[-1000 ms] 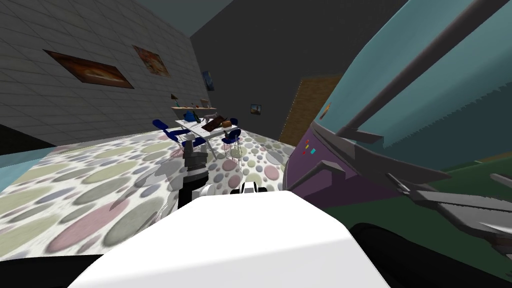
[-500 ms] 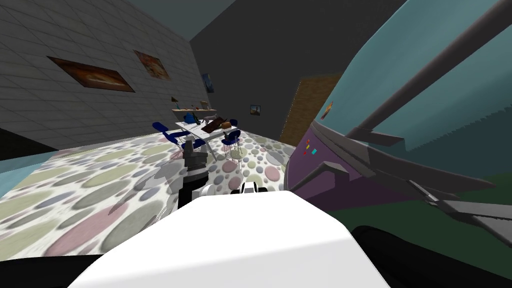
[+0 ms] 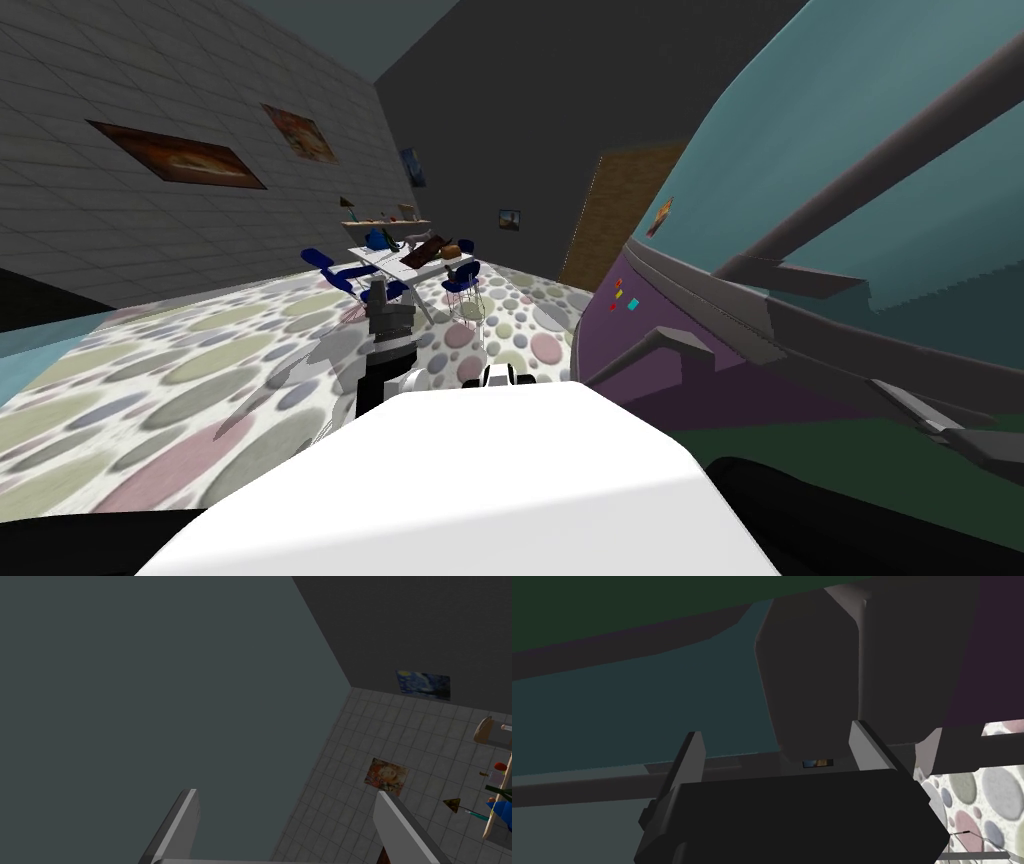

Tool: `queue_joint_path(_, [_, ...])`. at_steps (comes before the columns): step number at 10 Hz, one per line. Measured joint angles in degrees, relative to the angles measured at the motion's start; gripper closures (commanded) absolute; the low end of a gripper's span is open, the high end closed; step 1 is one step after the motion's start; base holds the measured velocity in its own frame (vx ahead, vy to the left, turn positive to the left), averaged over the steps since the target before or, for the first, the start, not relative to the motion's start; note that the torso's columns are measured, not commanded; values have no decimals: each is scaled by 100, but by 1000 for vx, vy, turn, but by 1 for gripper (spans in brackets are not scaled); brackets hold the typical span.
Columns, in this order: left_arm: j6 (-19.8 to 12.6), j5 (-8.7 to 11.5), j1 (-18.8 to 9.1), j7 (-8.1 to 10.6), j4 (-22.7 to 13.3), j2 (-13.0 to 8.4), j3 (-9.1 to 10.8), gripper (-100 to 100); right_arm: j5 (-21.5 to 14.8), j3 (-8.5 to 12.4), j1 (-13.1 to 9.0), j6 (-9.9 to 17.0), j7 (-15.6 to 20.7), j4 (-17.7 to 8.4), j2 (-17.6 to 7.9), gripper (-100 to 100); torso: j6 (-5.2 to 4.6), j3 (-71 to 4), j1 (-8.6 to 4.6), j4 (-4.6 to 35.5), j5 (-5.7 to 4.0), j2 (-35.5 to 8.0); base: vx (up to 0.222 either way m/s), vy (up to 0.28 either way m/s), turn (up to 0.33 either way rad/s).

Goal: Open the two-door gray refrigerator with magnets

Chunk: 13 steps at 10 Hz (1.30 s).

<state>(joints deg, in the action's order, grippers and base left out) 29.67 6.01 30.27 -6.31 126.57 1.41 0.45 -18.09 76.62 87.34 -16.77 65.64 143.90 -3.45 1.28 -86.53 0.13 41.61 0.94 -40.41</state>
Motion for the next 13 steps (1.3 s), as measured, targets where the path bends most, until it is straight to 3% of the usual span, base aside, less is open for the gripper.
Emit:
queue_joint_path(2, [0,0,0,0,0,0,0,0,-38,119,129,5,116,243,285,-100,-2,-5,22,2,20,-6,6,9,-43])
queue_joint_path(4, [0,0,0,0,0,0,0,0,-80,-3,179,-33,103,149,302,-100,-38,44,-6,17,-16,-43,12,-36,-95])
queue_joint_path(5, [0,0,0,0,0,0,0,0,-93,-35,184,-48,98,118,310,100,-40,62,-5,20,-32,-61,-32,21,-73])
queue_joint_path(6, [0,0,0,0,0,0,0,0,-102,-54,180,-62,99,106,314,100,-57,87,4,30,-37,-85,-164,117,252])
queue_joint_path(7, [-1,0,-4,0,0,2,-3,0,-246,-234,46,65,160,-40,194,100,-42,112,9,37,-48,-119,-186,149,261])
queue_joint_path(10, [0,0,0,0,0,0,0,0,-370,-821,-477,550,254,-497,-198,100,-117,165,-60,49,-114,-136,-28,18,20])
queue_joint_path(13, [0,0,-1,0,0,0,0,0,-346,-1028,-982,628,235,-1020,-311,100,-98,176,-127,46,-164,-142,5,5,4])
